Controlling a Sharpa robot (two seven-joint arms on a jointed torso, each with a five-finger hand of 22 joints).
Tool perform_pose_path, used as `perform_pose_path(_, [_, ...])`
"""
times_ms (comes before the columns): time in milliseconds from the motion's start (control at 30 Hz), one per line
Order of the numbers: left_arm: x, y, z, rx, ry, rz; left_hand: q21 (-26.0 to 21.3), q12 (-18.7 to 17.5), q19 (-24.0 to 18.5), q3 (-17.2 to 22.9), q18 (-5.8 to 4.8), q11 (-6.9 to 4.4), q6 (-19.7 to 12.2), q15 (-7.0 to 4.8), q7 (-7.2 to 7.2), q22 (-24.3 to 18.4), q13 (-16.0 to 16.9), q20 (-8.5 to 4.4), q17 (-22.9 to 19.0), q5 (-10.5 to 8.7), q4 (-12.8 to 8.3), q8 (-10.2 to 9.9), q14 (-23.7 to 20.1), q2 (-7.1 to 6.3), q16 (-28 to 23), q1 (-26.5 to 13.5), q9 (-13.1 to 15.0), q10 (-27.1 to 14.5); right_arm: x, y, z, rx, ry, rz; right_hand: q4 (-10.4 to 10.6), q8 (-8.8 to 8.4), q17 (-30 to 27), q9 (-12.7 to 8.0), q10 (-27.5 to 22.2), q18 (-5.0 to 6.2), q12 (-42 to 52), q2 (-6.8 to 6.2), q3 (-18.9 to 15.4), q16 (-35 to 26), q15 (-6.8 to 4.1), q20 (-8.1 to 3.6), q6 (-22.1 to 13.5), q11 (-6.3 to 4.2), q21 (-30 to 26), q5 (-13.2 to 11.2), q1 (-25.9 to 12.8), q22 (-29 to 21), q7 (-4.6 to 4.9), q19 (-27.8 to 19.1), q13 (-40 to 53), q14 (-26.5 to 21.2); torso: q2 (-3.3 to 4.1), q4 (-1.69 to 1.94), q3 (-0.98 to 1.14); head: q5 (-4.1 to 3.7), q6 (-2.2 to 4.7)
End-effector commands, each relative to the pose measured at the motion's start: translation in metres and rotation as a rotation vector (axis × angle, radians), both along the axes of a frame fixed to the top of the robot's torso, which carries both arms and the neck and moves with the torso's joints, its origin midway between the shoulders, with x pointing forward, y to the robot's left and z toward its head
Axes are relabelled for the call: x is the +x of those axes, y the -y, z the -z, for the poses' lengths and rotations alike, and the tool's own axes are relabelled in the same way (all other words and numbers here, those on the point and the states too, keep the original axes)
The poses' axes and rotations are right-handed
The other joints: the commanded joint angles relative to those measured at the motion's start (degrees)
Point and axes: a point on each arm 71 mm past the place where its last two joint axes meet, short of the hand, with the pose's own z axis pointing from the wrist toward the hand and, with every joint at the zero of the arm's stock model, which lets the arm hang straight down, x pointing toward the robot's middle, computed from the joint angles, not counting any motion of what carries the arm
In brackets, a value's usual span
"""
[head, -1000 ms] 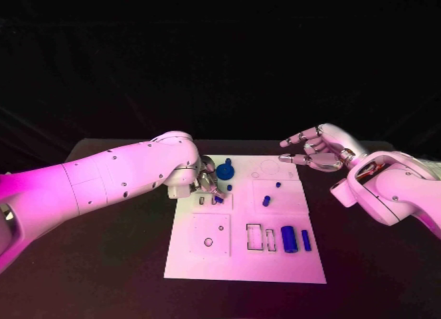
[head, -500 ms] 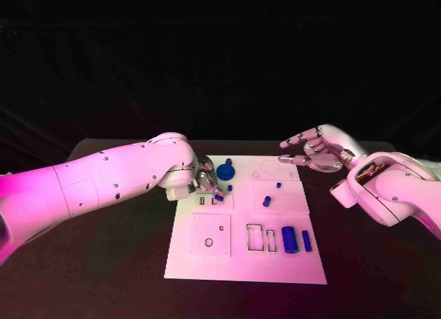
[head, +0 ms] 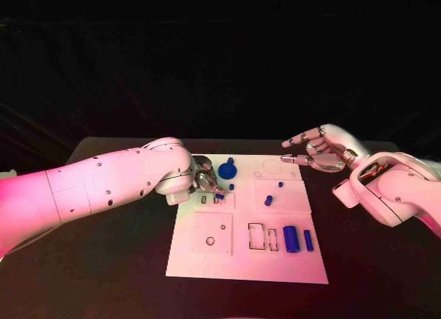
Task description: Assemble the parts on the task board
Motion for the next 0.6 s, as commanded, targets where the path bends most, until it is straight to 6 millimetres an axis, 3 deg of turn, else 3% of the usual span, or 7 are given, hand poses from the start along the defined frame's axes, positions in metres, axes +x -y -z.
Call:
perform_pose_path(33, [0.0012,-0.0029,-0.0003,0.032,0.051,-0.011,0.47,0.46,1.06,10.55,-0.63,0.06,0.39,0.35,-0.26,3.99,0.15,-0.19,15.08,0.51,-10.10,0.24,5.92,-0.13,0.18,-0.54,0.03,0.58,-0.0007,-0.0009,0.0004,-0.010,0.005,-0.015,-0.05,0.08,14.68,0.08,0.43,-0.62,-0.16,0.25,-0.36,0.03,0.33,0.10,0.16,0.10,-0.33,0.25,0.25,12.45,-0.16,4.60,8.74,5.99,0.04,-0.08,-0.10,0.21,-0.05])
perform_pose_path(333, [0.0001,-0.0063,0.0031,0.063,0.034,0.007,0.65,0.37,1.26,11.51,-0.70,-0.01,0.64,0.30,-0.31,4.37,0.09,-0.24,15.08,3.22,-10.99,0.44,5.92,-0.70,0.18,-1.90,0.52,0.76,-0.0005,-0.0004,0.0009,-0.009,0.007,-0.012,-0.05,0.08,14.68,0.08,0.43,-0.62,-0.16,0.25,-0.36,0.03,0.33,0.10,0.16,0.10,-0.33,0.25,0.25,12.45,-0.16,4.60,8.74,5.99,0.08,-0.11,-0.11,0.30,-0.19])
perform_pose_path(600, [-0.0006,-0.0065,0.0065,0.091,-0.003,0.039,0.65,0.11,1.26,11.60,-0.70,-0.02,0.69,0.30,-0.32,4.38,-0.21,-0.26,15.08,3.90,-11.23,0.49,5.92,-0.84,0.18,-2.23,0.65,0.68,-0.0007,-0.0008,0.0014,-0.007,0.007,-0.013,0.05,0.07,14.60,0.08,0.37,-0.61,-0.30,0.26,-0.52,-0.01,0.34,0.10,0.15,0.10,-0.35,0.31,0.14,12.40,-0.15,4.58,8.66,5.97,0.06,-0.17,-0.09,0.30,-0.27])
